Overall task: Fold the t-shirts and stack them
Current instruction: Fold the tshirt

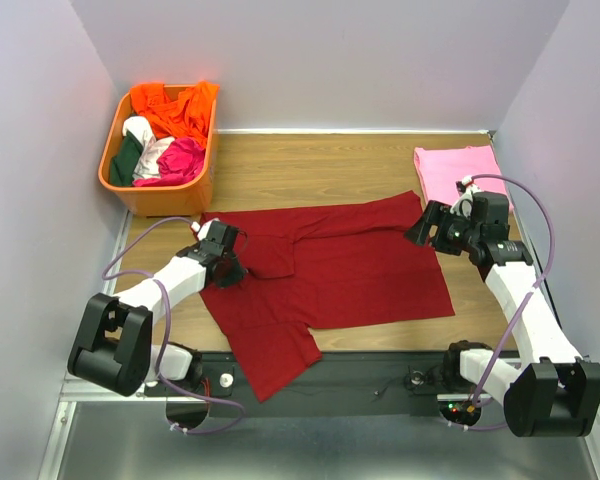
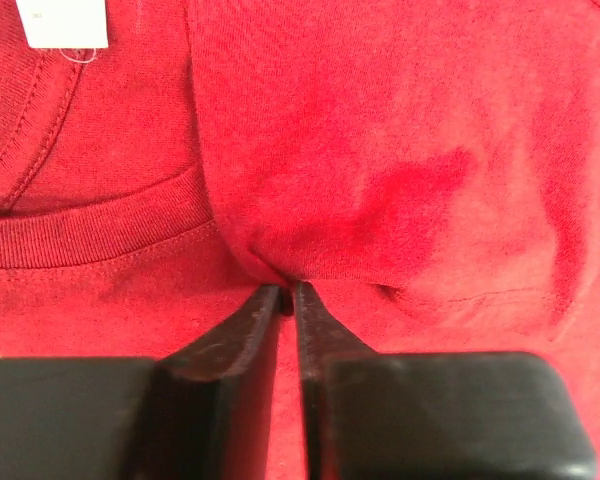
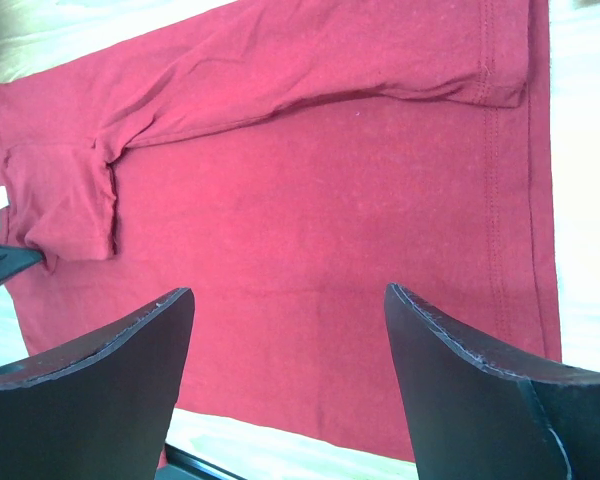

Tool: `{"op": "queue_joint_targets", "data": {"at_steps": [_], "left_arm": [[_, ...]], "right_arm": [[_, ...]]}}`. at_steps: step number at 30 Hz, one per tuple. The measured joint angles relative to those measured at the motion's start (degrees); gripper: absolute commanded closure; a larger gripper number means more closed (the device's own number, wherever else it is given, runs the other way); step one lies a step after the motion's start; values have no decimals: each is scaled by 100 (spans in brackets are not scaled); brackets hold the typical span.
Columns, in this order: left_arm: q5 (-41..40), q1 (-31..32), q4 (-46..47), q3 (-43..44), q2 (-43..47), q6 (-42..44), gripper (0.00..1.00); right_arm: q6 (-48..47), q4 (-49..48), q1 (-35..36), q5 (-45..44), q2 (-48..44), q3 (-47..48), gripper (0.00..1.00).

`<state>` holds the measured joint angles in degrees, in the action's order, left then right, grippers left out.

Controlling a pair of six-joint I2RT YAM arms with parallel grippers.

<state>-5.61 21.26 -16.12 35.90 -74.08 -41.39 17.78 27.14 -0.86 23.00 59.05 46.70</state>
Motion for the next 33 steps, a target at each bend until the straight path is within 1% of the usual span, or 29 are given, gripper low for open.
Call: {"op": "queue_joint_targets", "data": {"at_steps": [3, 5, 9, 14, 20, 26, 31, 33], "left_arm": [[9, 0, 2, -39, 0, 7, 97], [4, 0, -11, -52, 0, 9, 100], [-24, 0, -125, -50, 0, 22, 100], [-92, 0, -555, 24, 50, 57, 100], [-205, -48, -1012, 350, 35, 234, 100], [-302, -157, -1307, 551, -195, 507, 99], [-306, -273, -1469, 562, -236, 684, 95], [-304, -306, -1530, 590, -236, 739, 91]], "right_arm": [[0, 0, 0, -2, 0, 0, 17], [0, 0, -2, -2, -7, 0, 17], [0, 0, 0, 0, -22, 0, 17], [0, 0, 0, 0, -22, 0, 17], [0, 0, 0, 0, -22, 0, 17], [0, 0, 0, -2, -35, 0, 17], [0, 2, 0, -2, -52, 0, 17], [0, 0, -2, 0, -52, 0, 17]]}}
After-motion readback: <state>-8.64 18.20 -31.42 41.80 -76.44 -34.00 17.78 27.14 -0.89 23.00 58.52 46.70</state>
